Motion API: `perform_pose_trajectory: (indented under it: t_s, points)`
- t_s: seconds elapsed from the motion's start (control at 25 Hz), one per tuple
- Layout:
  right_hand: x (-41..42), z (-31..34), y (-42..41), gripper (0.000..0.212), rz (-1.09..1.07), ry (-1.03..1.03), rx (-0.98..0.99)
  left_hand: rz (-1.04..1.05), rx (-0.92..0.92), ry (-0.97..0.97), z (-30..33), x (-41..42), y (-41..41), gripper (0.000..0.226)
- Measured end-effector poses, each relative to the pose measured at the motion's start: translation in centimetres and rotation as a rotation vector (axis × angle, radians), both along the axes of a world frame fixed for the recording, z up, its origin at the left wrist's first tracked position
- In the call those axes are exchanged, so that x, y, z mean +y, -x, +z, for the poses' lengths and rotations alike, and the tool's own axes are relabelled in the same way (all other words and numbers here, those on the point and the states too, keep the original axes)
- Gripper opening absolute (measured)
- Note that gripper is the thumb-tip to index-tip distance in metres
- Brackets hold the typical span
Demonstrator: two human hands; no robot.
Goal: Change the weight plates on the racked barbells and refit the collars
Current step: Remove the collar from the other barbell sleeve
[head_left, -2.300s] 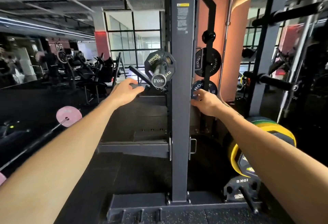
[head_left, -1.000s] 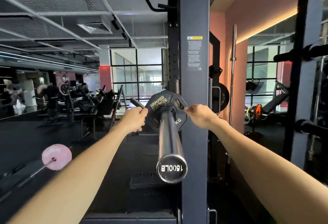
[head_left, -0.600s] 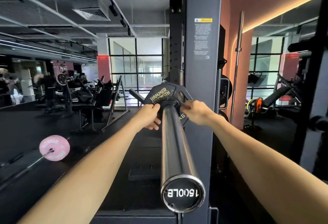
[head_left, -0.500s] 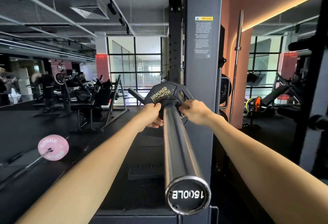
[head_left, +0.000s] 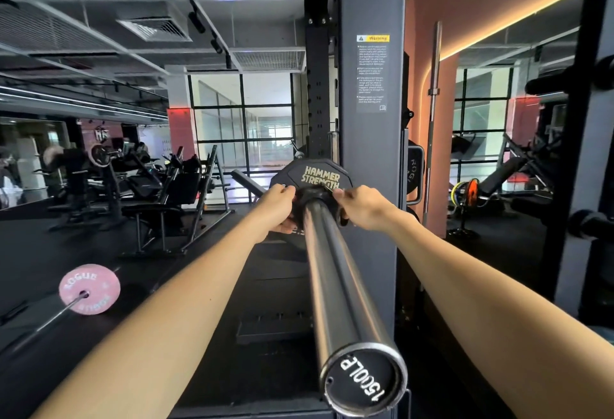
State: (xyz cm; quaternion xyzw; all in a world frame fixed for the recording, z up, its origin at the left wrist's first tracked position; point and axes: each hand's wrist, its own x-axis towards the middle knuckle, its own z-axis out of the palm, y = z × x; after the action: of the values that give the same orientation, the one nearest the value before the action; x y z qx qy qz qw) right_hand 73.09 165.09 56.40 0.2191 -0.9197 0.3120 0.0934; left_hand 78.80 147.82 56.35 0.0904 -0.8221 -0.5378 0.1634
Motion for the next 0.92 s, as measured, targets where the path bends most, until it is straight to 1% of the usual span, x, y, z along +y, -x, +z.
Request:
perform_pose_trajectory:
  t_s: [0.04,0.12,0.2,0.32,0.4,0.52,0.64,0.72,0.76,0.88,0.92]
  points:
    - [-0.3,0.3,0.0,0.055,-0.016,0.000,0.006,0.006,-0.022,-0.004,0.1,0.4,0.0,0.035]
    - [-1.0,0.5,-0.2,0.062,-0.045,-0.021,0.011,-0.015,-0.060,-0.060,0.0,1.0,0.3,0.036]
    - [-1.6,0.5,-0.3,0.062,-0.072,-0.034,0.013,-0.020,-0.041,-0.132,-0.2,1.5,1.0,0.033]
    - [-1.8,0.3,-0.4,0.064,-0.101,-0.018,0.024,0.021,-0.014,-0.161,-0.1,1.6,1.3,0.022]
    - [-1.9,0.7,-0.3,0.060,-0.128,-0.012,0.034,0.032,-0.019,-0.207,-0.2,1.5,1.6,0.021]
    - [-2.8,1.5,0.1,0.053,-0.190,-0.015,-0.028,0.040,-0.048,-0.227,-0.5,1.4,1.9,0.025]
    - [-3.4,2.1,0.4,0.062,-0.249,-0.029,-0.125,0.000,-0.063,-0.277,-0.4,1.7,1.7,0.032]
    - [-3.3,2.3,0.5,0.065,-0.212,0.024,-0.161,-0.067,-0.096,-0.347,-0.3,1.7,2.0,0.045]
    - [-3.2,2.1,0.7,0.065,-0.176,0.057,-0.165,-0.094,-0.116,-0.388,-0.4,1.7,2.2,0.047]
    - [-3.0,1.7,1.2,0.064,-0.091,0.073,-0.092,-0.076,-0.084,-0.435,-0.7,2.0,2.4,0.026]
    - [-2.9,1.7,1.3,0.062,-0.070,0.068,-0.073,-0.073,-0.075,-0.448,-0.8,2.1,2.5,0.022]
